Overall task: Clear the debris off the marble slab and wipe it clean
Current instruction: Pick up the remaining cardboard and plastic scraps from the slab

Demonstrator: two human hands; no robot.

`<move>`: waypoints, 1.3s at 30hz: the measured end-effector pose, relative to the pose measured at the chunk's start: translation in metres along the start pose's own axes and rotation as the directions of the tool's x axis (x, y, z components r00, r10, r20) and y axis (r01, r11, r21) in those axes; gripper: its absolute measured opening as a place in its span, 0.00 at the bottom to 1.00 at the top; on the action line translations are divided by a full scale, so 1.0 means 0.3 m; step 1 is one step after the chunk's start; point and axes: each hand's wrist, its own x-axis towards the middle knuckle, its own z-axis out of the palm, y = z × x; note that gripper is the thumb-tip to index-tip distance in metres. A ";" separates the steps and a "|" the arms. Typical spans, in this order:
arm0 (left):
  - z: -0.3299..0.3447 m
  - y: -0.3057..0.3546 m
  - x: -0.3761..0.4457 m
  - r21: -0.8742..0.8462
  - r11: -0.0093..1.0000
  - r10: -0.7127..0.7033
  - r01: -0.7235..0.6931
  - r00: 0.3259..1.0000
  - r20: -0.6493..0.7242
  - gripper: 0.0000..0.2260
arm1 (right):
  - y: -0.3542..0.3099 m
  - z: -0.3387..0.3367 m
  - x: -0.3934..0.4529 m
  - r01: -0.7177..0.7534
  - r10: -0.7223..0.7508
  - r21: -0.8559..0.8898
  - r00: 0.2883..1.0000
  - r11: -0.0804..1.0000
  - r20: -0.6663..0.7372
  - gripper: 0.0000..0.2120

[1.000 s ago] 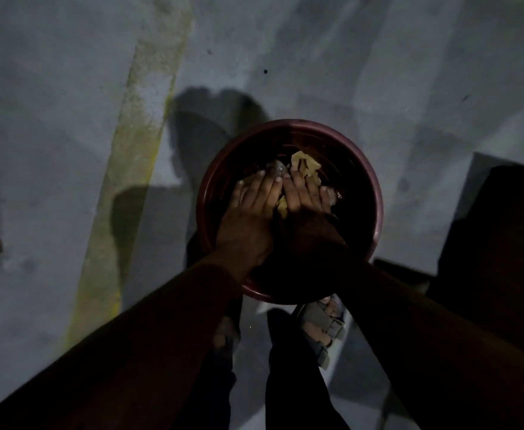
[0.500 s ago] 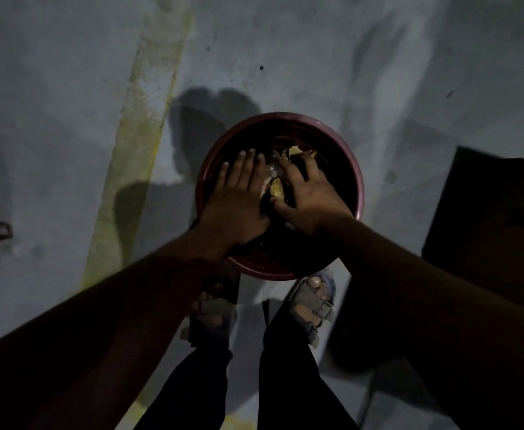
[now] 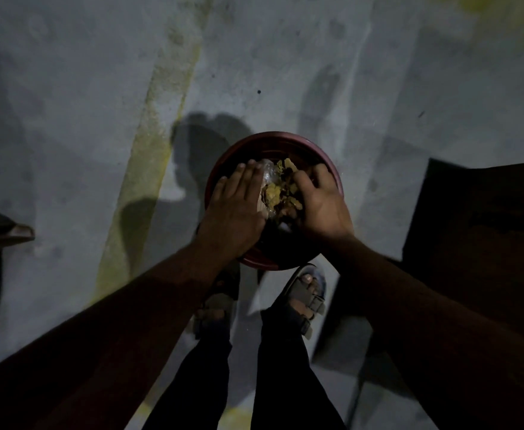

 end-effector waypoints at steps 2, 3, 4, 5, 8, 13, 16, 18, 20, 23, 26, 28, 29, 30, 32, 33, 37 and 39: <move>-0.024 -0.001 -0.023 0.003 1.000 0.012 -0.012 1.000 -0.014 0.36 | -0.014 -0.003 -0.027 0.013 -0.014 0.046 1.000 0.999 0.003 0.30; -0.044 0.000 -0.038 0.016 1.000 0.018 -0.018 1.000 -0.022 0.35 | -0.029 -0.015 -0.049 0.014 -0.015 0.065 1.000 0.998 0.015 0.28; -0.065 0.001 -0.057 0.032 0.999 0.027 -0.026 0.999 -0.024 0.34 | -0.050 -0.031 -0.073 0.016 -0.019 0.074 0.999 0.997 0.042 0.29; -0.089 0.005 -0.075 0.046 0.998 0.034 -0.033 0.999 -0.023 0.34 | -0.070 -0.049 -0.092 0.012 -0.017 0.070 0.997 0.997 0.069 0.30; -0.228 0.042 -0.157 0.069 0.996 0.051 -0.049 0.998 -0.036 0.32 | -0.168 -0.156 -0.179 0.002 -0.005 0.041 0.998 0.999 0.069 0.31; -0.570 0.140 -0.287 0.161 0.983 0.095 -0.090 0.995 -0.026 0.33 | -0.378 -0.410 -0.340 -0.014 0.014 -0.017 1.000 1.000 -0.022 0.32; -0.795 0.203 -0.362 0.167 0.979 0.125 -0.118 0.992 -0.034 0.33 | -0.492 -0.605 -0.455 -0.069 0.067 -0.017 0.991 0.997 -0.114 0.32; -0.988 0.276 -0.430 0.159 0.968 0.206 -0.196 0.978 -0.045 0.33 | -0.570 -0.778 -0.577 -0.133 0.125 -0.022 0.970 0.991 -0.210 0.31; -1.162 0.357 -0.489 0.123 0.953 0.285 -0.276 0.957 -0.061 0.33 | -0.634 -0.926 -0.694 -0.181 0.168 -0.017 0.941 0.983 -0.293 0.31; -1.400 0.500 -0.594 0.121 0.892 0.449 -0.435 0.884 -0.129 0.31 | -0.715 -1.121 -0.922 -0.287 0.263 0.000 0.879 0.958 -0.398 0.30; -1.557 0.651 -0.665 0.139 0.843 0.537 -0.520 0.831 -0.146 0.32 | -0.749 -1.244 -1.138 -0.398 0.352 0.015 0.794 0.917 -0.495 0.31; -1.627 0.765 -0.722 0.144 0.798 0.603 -0.586 0.784 -0.148 0.33 | -0.752 -1.295 -1.297 -0.481 0.419 0.043 0.713 0.876 -0.563 0.31; -1.649 0.821 -0.747 0.154 0.760 0.649 -0.631 0.747 -0.142 0.33 | -0.747 -1.313 -1.371 -0.516 0.447 0.062 0.668 0.854 -0.595 0.31; -1.660 0.864 -0.770 0.167 0.725 0.688 -0.669 0.715 -0.125 0.34 | -0.741 -1.320 -1.436 -0.544 0.470 0.080 0.630 0.835 -0.618 0.31; -1.665 0.978 -0.826 0.198 0.626 0.777 -0.754 0.627 -0.065 0.34 | -0.717 -1.324 -1.595 -0.607 0.533 0.137 0.541 0.783 -0.650 0.31; -1.654 1.043 -0.861 0.205 0.583 0.808 -0.786 0.588 -0.040 0.35 | -0.696 -1.319 -1.681 -0.635 0.567 0.172 0.495 0.754 -0.658 0.31; -1.554 1.298 -0.983 0.227 0.452 0.884 -0.863 0.466 0.013 0.36 | -0.583 -1.266 -1.981 -0.710 0.655 0.275 0.337 0.649 -0.676 0.30; -1.481 1.437 -1.056 0.225 0.387 0.913 -0.894 0.406 0.040 0.35 | -0.518 -1.227 -2.128 -0.735 0.692 0.322 0.269 0.597 -0.670 0.30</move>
